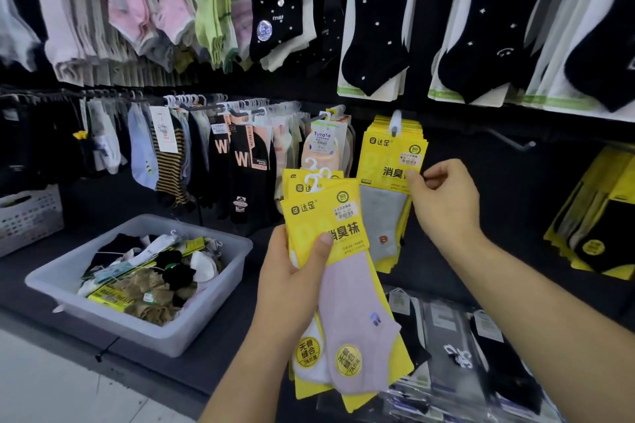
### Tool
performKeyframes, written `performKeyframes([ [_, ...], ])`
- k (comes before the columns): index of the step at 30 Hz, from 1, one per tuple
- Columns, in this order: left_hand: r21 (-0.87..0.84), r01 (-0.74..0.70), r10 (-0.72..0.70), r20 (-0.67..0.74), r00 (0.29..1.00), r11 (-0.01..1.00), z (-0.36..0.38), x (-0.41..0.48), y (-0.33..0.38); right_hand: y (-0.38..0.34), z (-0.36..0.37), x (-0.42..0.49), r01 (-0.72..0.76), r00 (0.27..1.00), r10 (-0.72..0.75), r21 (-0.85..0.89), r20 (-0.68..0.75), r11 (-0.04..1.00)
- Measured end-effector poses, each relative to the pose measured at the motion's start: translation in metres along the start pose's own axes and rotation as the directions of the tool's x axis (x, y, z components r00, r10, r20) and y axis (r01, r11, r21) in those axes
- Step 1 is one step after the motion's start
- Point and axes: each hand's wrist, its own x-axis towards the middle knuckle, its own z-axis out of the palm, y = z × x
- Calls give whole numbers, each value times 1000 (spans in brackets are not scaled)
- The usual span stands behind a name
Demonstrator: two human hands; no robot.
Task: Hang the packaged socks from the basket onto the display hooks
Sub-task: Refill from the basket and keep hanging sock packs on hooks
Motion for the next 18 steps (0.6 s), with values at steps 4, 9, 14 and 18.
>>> performKeyframes([
  [4, -18, -8, 8, 2, 1000, 1000, 8, -2, -1, -18, 2, -42, -49, 955, -11, 193, 298, 980],
  [9, -81, -20, 22, 27, 999, 997, 12, -2, -1, -27, 2, -59, -50, 908, -40, 202, 416, 978],
  [14, -122, 19, -14, 36, 999, 992, 13, -3, 0, -31, -8, -49, -92, 937, -4, 257, 348, 962],
  [18, -73, 37, -37, -5, 999, 997, 11, -1, -2, -36, -22, -39, -33, 975, -53, 377, 216, 926],
])
